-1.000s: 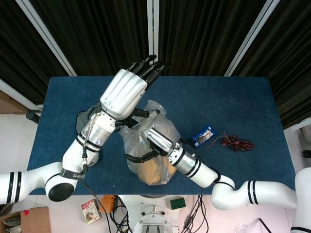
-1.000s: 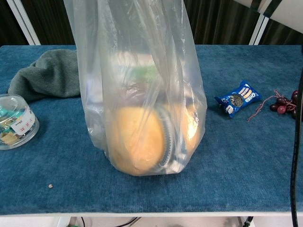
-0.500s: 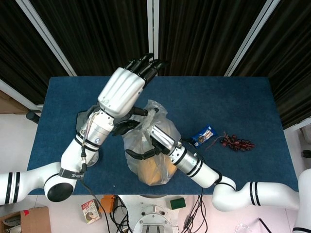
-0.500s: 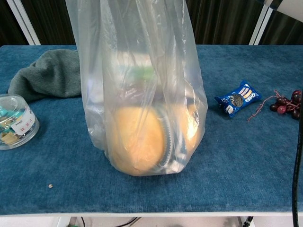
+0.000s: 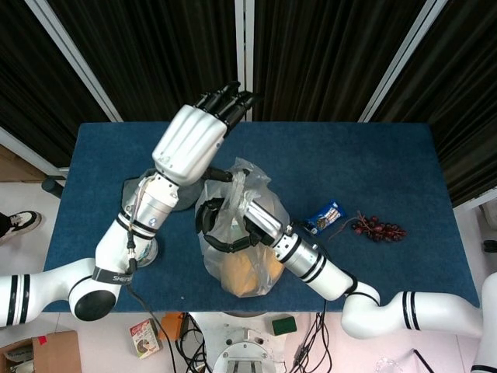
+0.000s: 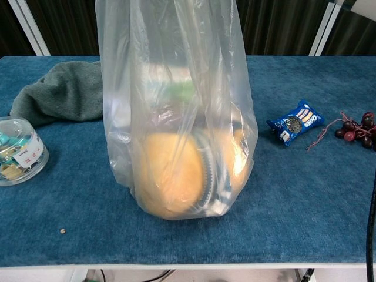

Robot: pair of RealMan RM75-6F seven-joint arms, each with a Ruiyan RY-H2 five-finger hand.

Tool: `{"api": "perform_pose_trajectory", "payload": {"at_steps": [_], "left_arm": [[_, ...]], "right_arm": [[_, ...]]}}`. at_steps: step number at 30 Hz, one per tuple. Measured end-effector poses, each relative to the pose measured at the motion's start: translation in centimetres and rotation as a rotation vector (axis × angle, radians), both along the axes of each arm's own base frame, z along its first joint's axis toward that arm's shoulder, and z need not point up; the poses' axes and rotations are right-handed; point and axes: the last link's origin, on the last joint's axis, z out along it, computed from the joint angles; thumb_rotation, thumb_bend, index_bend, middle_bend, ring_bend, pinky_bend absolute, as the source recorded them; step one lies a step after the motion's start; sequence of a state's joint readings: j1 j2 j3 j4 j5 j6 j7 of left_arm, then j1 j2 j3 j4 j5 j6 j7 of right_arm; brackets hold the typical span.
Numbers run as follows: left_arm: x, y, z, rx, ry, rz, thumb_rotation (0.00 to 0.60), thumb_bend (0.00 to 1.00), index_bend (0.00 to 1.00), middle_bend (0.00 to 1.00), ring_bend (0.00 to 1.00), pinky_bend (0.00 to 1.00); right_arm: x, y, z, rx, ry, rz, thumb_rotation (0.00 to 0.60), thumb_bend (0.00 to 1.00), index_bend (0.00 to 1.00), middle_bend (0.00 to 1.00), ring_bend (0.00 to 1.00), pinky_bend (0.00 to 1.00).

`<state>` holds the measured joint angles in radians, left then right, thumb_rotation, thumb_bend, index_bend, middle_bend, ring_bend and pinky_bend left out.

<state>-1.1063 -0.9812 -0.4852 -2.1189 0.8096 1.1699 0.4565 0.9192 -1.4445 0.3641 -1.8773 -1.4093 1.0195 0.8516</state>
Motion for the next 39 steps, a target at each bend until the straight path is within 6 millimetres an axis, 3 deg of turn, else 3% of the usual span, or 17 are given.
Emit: {"api": "perform_pose_trajectory", "payload": {"at_steps": [10, 15, 17, 28, 39], "left_arm": [[-1.4, 0.9, 1.1, -0.004, -0.001, 0.052, 0.499, 0.0, 0.12, 0.18, 0.09, 0.22], [-2.1, 1.5, 1.8, -0.012, 0.009, 0.096, 0.589, 0.0, 0.13, 0.18, 0.09, 0.22], [-2.8, 2.0, 2.5, -0.01, 0.008, 0.131, 0.6, 0.01, 0.13, 0.18, 0.09, 0.22], [-6.2, 2.6, 5.4, -0.08, -0.074, 0.221, 0.6, 0.02, 0.14, 0.18, 0.09, 0.22], [-7.1, 1.8, 5.6, -0.234, -0.049, 0.211, 0.6, 0.0, 0.11, 0.17, 0.09, 0.21]], "right_arm": [[0.4, 0.4, 1.2, 0.013, -0.022, 0.01, 0.6, 0.4, 0.64, 0.53, 0.45, 0.54], [0.3, 0.4, 1.8, 0.017, -0.036, 0.001, 0.6, 0.4, 0.66, 0.55, 0.46, 0.55], [0.3, 0.4, 2.0, 0.019, -0.044, -0.006, 0.6, 0.4, 0.67, 0.55, 0.47, 0.56], [0.3, 0.1, 2.7, 0.008, -0.058, -0.026, 0.6, 0.4, 0.67, 0.56, 0.47, 0.56], [0.2, 0.0, 2.2, -0.002, -0.042, -0.043, 0.6, 0.4, 0.67, 0.56, 0.47, 0.56]]}}
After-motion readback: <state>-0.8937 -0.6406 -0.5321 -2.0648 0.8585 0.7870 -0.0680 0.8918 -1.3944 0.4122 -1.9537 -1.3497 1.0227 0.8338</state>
